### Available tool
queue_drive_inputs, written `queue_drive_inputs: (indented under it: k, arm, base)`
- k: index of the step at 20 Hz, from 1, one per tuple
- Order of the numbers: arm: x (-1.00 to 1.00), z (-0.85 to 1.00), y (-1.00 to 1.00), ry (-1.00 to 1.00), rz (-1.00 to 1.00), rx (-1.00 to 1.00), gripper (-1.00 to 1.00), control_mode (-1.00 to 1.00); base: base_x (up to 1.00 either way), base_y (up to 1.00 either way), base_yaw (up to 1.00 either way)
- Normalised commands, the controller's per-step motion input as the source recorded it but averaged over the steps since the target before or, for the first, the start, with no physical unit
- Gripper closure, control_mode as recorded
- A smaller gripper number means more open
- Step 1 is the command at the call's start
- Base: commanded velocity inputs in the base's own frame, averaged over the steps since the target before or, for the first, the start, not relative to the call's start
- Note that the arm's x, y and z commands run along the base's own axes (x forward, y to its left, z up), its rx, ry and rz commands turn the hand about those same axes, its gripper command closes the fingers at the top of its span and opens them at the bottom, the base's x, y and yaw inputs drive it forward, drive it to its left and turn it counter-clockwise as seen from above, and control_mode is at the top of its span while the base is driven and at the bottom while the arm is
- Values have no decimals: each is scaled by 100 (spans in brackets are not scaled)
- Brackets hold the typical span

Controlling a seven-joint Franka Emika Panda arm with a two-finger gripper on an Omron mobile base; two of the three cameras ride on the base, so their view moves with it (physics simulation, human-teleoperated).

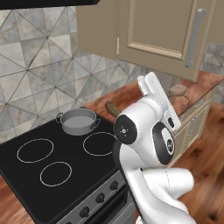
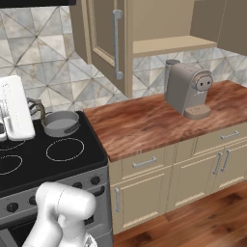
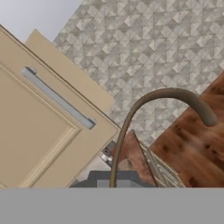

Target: Open the cabinet and move the ladle to the pot. Then close the cabinet.

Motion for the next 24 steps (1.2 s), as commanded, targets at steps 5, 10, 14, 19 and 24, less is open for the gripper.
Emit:
queue_drive_inputs:
  k: [5, 10, 14, 19, 24]
  arm:
    - [31, -14, 0, 0, -1, -9, 100, -100]
    - [24, -16, 2, 0, 0, -1, 100, -100]
    - [25, -17, 5, 0, 0, 0, 100, -100]
    - [20, -22, 13, 0, 0, 0, 100, -100]
    - [19, -19, 16, 0, -1, 0, 100, -100]
  base:
    - [0, 0, 0]
    - [0, 0, 0]
    - [0, 0, 0]
    - [0, 0, 0]
    - [0, 0, 0]
